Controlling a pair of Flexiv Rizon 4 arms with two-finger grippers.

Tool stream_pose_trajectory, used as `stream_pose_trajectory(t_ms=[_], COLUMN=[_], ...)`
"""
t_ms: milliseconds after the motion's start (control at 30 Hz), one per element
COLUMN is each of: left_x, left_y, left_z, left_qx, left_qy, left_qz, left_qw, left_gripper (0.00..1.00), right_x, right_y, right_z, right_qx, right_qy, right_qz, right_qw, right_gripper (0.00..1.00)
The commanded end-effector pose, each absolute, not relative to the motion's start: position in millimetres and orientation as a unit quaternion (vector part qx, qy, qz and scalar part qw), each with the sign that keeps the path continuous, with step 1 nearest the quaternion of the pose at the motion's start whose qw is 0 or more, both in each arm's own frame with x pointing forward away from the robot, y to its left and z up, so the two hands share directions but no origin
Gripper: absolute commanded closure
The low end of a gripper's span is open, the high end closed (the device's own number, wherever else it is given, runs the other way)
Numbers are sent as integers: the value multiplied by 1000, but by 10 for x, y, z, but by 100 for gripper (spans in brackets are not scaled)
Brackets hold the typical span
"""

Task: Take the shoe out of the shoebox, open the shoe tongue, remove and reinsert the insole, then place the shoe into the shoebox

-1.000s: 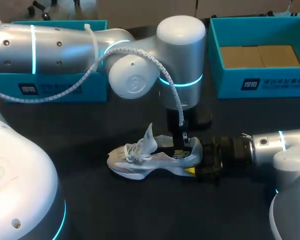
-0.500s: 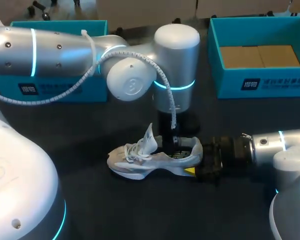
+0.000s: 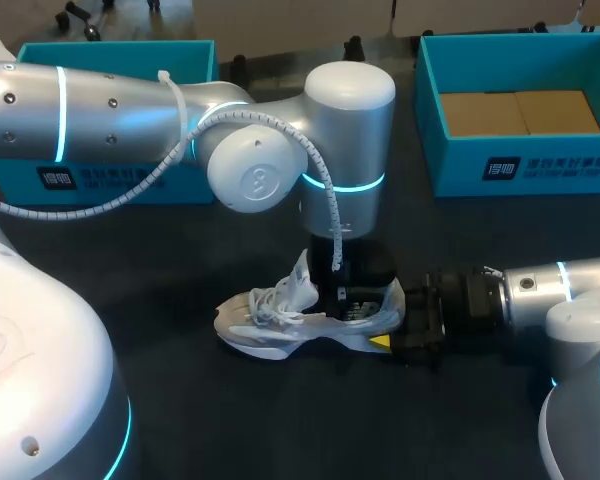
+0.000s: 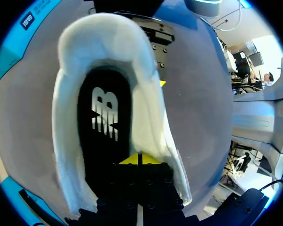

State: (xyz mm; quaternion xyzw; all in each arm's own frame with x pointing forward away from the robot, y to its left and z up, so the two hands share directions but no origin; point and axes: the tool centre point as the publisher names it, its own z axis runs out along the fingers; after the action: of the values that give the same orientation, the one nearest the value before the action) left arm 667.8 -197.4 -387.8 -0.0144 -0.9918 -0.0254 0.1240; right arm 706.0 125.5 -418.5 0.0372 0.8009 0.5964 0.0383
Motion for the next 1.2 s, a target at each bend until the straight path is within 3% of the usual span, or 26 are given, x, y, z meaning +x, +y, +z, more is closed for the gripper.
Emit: stream_pose_trajectory(t_ms=[33, 167, 333, 433, 600, 767, 1200], left_x=[6689, 6670, 6660, 6662, 6677, 6732, 6805], left_y=[-1956, -1964, -1994, -2019, -2071, -2110, -2165], left_z=[-3901, -3955, -4027, -4065, -4131, -4169, -4232], left_qx=[-16, -17, -15, -10, -3, 6, 11], left_qy=[-991, -991, -993, -994, -997, -998, -1000], left_qz=[-24, -23, -8, -3, 4, 3, 0], left_qw=[131, 128, 119, 105, 71, 64, 12], left_gripper=[100, 98, 73, 69, 70, 79, 74], right_x=[7060, 7060, 7060, 7060, 7060, 7060, 7060], right_y=[1264, 1264, 1264, 1264, 1264, 1264, 1264], right_z=[-4173, -4173, -4173, -4173, -4173, -4173, -4173], right_qx=[38, 38, 38, 38, 38, 38, 38], right_qy=[802, 802, 802, 802, 802, 802, 802], right_qz=[594, 594, 594, 594, 594, 594, 594], right_qw=[39, 39, 39, 39, 39, 39, 39], right_gripper=[100, 100, 100, 100, 100, 100, 100])
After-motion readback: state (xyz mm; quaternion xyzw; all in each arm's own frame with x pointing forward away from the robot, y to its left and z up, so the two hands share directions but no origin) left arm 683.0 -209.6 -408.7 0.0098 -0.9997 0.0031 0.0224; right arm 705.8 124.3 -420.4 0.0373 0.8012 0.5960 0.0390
